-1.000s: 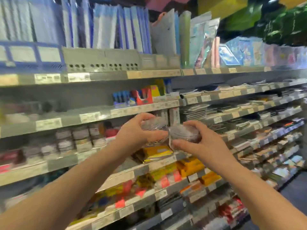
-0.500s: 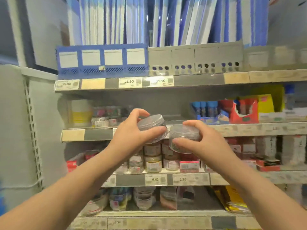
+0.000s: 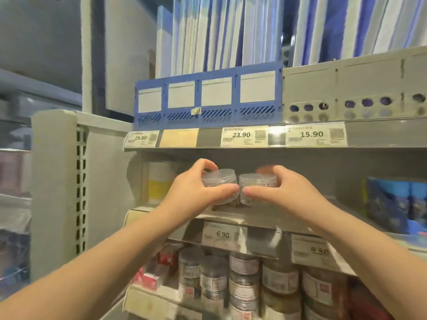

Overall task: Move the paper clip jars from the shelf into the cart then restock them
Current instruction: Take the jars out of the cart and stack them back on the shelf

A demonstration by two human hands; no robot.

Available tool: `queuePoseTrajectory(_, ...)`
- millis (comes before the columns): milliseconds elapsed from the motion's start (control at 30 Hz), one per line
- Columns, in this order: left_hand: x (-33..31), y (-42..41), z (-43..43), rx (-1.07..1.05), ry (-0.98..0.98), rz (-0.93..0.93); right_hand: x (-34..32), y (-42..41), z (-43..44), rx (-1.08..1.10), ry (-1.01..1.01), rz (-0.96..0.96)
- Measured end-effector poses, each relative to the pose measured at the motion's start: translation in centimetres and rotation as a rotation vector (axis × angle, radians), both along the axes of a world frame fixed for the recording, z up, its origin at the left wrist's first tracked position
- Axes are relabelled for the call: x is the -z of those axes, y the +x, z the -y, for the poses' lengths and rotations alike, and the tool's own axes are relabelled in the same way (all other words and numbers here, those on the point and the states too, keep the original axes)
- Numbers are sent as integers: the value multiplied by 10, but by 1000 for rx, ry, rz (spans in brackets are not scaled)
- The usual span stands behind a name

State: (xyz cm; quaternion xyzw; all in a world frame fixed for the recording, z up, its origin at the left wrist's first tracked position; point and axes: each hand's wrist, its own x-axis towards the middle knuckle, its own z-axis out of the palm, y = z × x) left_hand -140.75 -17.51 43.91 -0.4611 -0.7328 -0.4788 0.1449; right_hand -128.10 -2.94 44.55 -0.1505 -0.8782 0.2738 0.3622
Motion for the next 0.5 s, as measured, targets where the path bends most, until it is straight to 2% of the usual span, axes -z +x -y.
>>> queuePoseTrajectory(367, -5, -61, -20, -49, -34, -16, -5, -65, -26, 33, 25, 416)
queuePoseTrajectory(500, -6, -72, -19, -41, -30, -47, -3, -82, -31, 44, 88, 485)
